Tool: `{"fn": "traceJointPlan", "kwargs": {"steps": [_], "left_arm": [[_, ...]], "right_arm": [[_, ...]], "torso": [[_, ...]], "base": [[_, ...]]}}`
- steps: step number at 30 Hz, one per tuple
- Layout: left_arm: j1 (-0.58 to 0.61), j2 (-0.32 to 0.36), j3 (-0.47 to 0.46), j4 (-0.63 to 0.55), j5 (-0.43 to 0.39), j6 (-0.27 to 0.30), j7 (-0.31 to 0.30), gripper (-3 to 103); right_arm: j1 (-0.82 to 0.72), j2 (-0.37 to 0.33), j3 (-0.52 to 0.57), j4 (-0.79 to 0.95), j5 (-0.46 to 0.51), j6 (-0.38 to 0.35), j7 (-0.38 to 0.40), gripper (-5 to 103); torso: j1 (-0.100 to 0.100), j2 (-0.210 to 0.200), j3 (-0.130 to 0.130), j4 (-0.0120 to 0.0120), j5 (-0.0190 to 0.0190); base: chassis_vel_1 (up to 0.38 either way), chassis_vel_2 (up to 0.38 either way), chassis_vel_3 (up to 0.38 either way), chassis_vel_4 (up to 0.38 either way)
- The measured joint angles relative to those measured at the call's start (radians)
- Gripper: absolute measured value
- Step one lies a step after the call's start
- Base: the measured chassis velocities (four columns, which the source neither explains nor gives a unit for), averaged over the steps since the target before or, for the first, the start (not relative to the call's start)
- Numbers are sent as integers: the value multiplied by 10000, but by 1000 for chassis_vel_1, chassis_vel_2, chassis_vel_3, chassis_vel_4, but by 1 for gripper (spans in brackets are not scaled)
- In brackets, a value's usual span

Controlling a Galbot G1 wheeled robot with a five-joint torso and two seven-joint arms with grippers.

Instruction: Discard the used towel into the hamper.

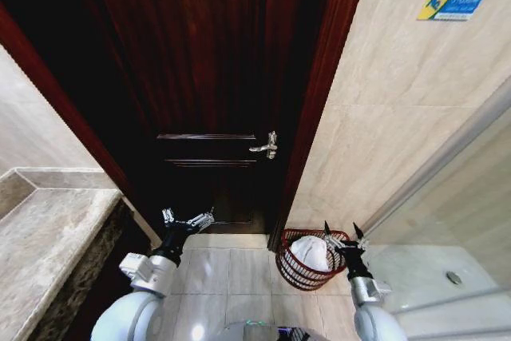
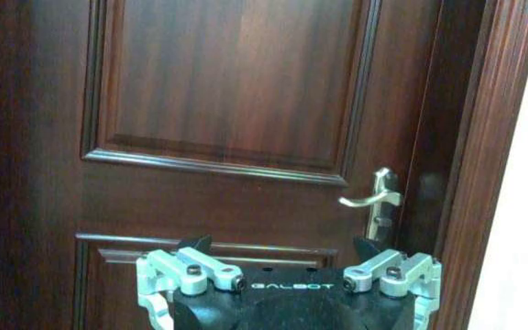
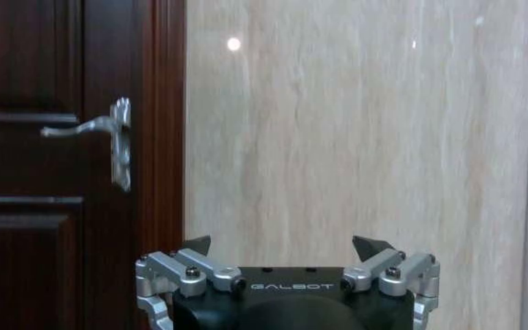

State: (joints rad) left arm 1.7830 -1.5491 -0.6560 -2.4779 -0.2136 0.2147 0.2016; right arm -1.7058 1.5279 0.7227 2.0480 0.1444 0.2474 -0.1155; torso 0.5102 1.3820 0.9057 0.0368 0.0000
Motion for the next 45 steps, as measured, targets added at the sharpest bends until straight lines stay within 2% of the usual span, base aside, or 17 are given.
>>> {"fn": "traceJointPlan", "kwargs": {"steps": [4,8,16,25,38,41,45], "left_arm": [[0,0,0,0,0,0,0,100],[0,0,-1,0,1,0,0,100],[0,0,0,0,0,0,0,100],[0,0,0,0,0,0,0,100],[0,0,0,0,0,0,0,100],[0,0,0,0,0,0,0,100],[0,0,0,0,0,0,0,100]], "right_arm": [[-67,124,-62,634,-111,-56,462,100],[-8,117,-44,669,-488,291,727,100],[-459,73,-147,2091,-119,189,939,100],[-560,-22,-375,3273,645,-412,732,100],[-578,-219,-375,3314,646,-574,74,100],[-741,-259,-364,3312,742,-1059,-286,100],[-739,-253,-338,2917,556,-1377,-378,100]], "torso": [[0,0,0,0,-3],[1,0,1,1,3],[1,0,0,0,0],[1,0,0,0,0],[1,0,1,0,0],[1,0,1,0,0],[0,0,0,0,-2]], "base": [[0,0,0,0],[0,0,0,0],[0,0,0,0],[0,0,0,0],[0,0,0,0],[0,0,0,0],[0,0,0,0]]}}
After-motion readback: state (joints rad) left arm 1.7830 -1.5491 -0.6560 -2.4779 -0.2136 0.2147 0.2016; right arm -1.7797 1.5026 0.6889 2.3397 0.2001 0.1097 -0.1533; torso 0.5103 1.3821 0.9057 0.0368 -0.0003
